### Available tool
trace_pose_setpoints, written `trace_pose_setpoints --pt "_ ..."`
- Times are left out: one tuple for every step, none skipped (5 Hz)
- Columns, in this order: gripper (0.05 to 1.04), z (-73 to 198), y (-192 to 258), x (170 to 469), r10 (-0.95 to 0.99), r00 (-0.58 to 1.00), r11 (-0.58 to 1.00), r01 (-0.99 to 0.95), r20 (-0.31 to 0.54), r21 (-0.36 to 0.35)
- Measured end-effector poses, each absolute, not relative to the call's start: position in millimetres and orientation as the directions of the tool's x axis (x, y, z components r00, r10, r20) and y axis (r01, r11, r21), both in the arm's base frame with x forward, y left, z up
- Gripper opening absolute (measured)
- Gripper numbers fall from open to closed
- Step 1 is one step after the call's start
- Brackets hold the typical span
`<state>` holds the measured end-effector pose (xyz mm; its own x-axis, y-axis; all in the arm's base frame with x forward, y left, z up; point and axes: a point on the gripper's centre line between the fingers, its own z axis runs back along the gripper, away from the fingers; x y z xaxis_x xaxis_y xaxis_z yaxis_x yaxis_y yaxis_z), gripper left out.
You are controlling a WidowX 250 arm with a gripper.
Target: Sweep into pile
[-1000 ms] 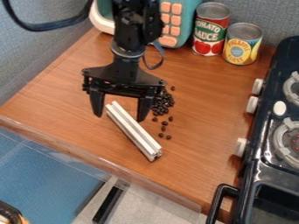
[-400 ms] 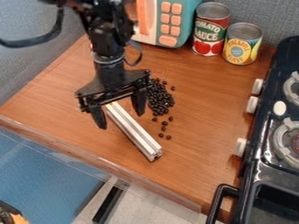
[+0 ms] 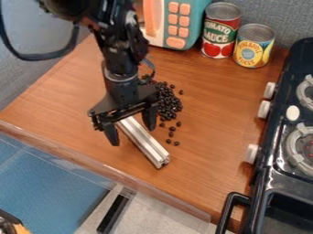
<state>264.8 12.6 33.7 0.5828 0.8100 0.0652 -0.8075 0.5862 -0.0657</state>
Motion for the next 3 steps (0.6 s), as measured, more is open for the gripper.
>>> trace_pose_setpoints --pt "1.001 26.9 10.4 266.2 0.816 0.575 0.578 -0.813 0.061 -0.065" --pt "1.001 27.4 6.7 268.2 0.816 0.574 0.578 -0.813 0.069 -0.067" --pt "0.953 23.6 6.8 268.7 0.813 0.578 0.581 -0.812 0.07 -0.058"
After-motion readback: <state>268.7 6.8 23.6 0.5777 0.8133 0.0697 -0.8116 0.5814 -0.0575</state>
